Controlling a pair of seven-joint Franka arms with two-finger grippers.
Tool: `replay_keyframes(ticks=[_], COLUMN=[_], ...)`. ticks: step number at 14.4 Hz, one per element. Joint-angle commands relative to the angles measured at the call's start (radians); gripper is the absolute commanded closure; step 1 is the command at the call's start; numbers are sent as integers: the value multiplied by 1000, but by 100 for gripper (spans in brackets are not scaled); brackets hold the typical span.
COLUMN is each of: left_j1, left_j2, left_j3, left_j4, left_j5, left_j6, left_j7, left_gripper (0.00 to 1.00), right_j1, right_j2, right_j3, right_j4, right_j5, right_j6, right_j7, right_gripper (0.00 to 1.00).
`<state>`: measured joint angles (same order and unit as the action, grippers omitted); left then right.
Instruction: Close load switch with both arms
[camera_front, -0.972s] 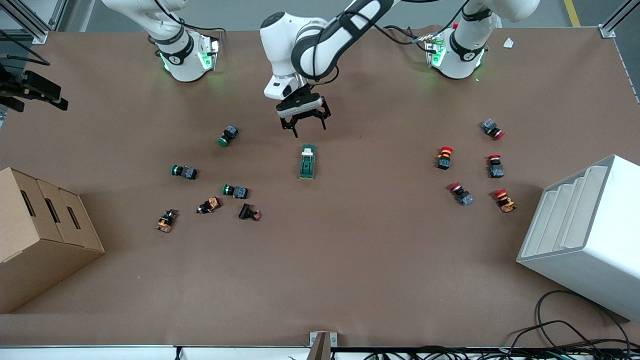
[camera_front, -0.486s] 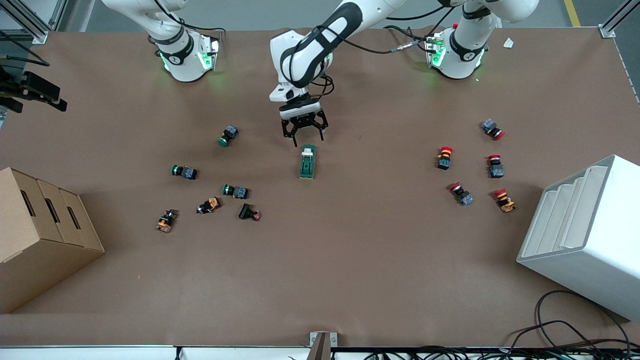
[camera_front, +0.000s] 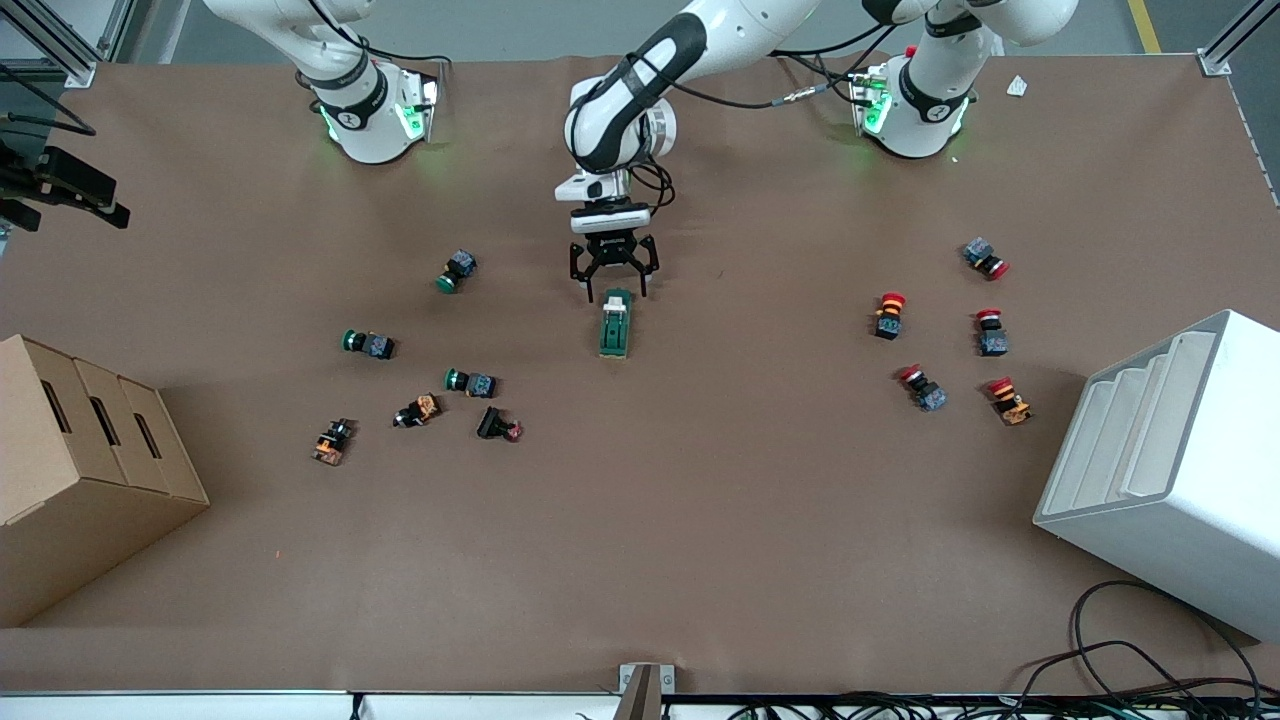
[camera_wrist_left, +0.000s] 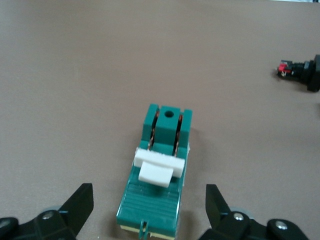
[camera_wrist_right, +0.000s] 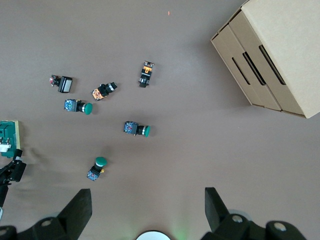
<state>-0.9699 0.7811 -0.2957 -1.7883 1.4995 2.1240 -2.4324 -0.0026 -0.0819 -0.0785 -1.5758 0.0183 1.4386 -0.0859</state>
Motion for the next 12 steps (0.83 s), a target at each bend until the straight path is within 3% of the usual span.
replay_keyframes(ticks=[1,3,8,10,12], left_j1=[3,3,8,8,4], left_j2=[7,13,35,41,35], left_j3=[6,9,10,10,10], left_j4=[0,-3,-6,-9,-40], left_j5=[59,100,197,209,211], left_j6=[11,5,4,4,5], left_j7=[-8,-8,-45,-53,-60], left_gripper=[1,1,2,2,2], right_j1=[-2,0,-2,4,21], right_j2=[-24,-9,169,229,260], right_j3=[-1,0,0,3,6], right_j4=[-9,-10,-1,26,11], right_j5=[0,-12,-21,-75,-35], right_j6=[3,8,29,52,66], right_j7=[15,11,-2,1,40], right_gripper=[0,0,0,0,0])
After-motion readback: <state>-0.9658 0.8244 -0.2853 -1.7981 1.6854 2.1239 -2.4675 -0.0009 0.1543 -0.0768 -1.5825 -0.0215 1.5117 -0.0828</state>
